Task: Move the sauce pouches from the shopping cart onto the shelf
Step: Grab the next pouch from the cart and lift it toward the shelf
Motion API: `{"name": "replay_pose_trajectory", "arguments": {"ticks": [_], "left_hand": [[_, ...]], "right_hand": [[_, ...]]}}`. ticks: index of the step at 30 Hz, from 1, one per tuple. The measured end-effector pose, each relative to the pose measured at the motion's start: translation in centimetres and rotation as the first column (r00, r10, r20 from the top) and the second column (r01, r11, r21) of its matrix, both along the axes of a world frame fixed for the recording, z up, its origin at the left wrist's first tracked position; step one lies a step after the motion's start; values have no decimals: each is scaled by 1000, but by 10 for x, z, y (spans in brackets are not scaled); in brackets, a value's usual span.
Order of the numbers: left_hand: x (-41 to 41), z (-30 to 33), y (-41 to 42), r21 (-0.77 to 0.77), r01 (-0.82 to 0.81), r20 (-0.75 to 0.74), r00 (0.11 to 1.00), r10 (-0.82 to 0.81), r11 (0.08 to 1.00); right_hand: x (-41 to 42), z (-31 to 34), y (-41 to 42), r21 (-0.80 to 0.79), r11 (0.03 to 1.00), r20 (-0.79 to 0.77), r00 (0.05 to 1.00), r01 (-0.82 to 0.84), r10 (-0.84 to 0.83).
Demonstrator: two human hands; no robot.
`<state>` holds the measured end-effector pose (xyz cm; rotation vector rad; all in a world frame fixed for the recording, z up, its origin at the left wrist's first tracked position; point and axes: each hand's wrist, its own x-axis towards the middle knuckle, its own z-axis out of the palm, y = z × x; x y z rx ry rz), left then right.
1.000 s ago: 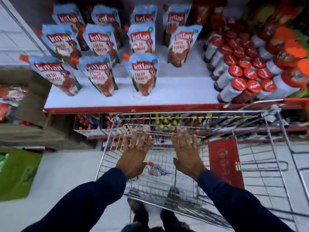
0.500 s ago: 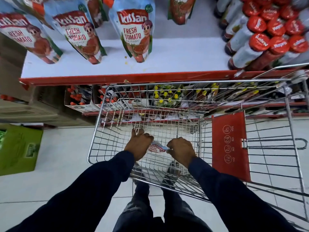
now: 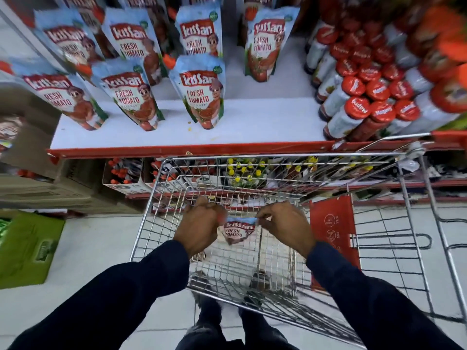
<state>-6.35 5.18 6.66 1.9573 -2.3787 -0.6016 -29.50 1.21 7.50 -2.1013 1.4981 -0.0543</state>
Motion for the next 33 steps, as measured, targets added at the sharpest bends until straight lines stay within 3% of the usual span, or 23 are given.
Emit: {"name": "replay_pose_trajectory", "arguments": {"ticks": [7,14,21,33], "left_hand": [[-5,113,-39,-229,-66,-177,984,26,971],[-12,193,-91,-405,-122,-275,961,6,906],[-31,233,-146,-410,-128,-281,960,9,903],[-52,215,-214,-323,-208,-297,948,110,923]], "right_hand": [[-15,121,-48,-165,986,129,991,-1,22],[-26,193,-104,-373,926,196,980,55,20],[-40,223,-157,-448,890,204,979,85,9],[-37,205,-218,-466,878,116,991,108,-60]]}}
